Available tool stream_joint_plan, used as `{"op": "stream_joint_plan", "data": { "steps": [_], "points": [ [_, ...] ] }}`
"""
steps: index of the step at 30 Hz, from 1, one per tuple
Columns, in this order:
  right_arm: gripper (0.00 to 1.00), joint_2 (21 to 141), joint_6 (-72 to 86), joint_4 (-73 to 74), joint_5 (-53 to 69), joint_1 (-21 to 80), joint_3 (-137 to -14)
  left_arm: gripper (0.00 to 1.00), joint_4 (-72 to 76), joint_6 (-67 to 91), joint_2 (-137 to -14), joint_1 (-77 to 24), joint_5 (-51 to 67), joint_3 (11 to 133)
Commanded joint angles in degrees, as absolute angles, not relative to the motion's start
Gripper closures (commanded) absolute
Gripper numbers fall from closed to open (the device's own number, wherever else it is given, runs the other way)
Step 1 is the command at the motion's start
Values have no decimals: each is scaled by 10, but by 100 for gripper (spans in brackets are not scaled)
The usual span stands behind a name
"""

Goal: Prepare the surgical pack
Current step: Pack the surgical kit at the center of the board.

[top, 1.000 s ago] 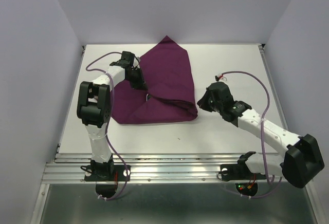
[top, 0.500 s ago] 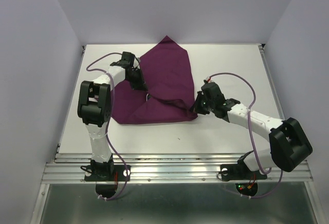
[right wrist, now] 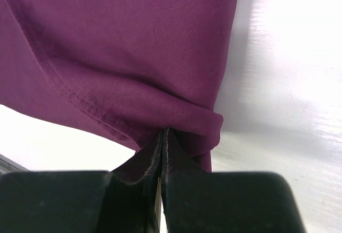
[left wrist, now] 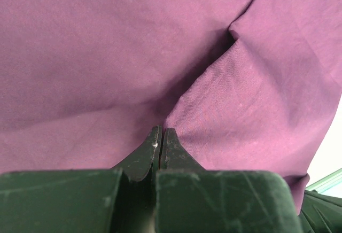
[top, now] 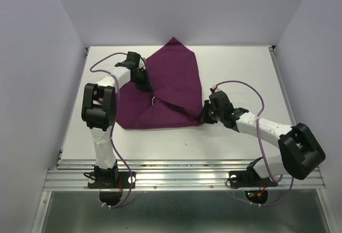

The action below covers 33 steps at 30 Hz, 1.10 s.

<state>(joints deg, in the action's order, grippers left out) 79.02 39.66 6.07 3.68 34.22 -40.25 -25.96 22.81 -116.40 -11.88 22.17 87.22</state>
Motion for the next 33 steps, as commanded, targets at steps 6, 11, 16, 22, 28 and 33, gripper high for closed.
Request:
{"op": "stream_joint_plan", "data": {
  "steps": [6,11,16,22,28,33],
  "points": [
    [99,719,363,119,15,351,-460,66,-288,213,-1140,-112,175,921],
    [99,734,378,121,-33,351,-501,46,-321,200,-1125,-112,135,939],
    [99,779,407,102,-42,351,-520,45,-346,192,-1110,-111,98,952],
    [99,830,429,88,-86,351,-553,46,-351,197,-1075,-98,78,936],
    [99,840,439,75,-100,351,-567,47,-345,198,-1035,-87,73,897],
    [98,853,439,69,-99,351,-568,48,-338,203,-1012,-75,70,866]
  ]
}}
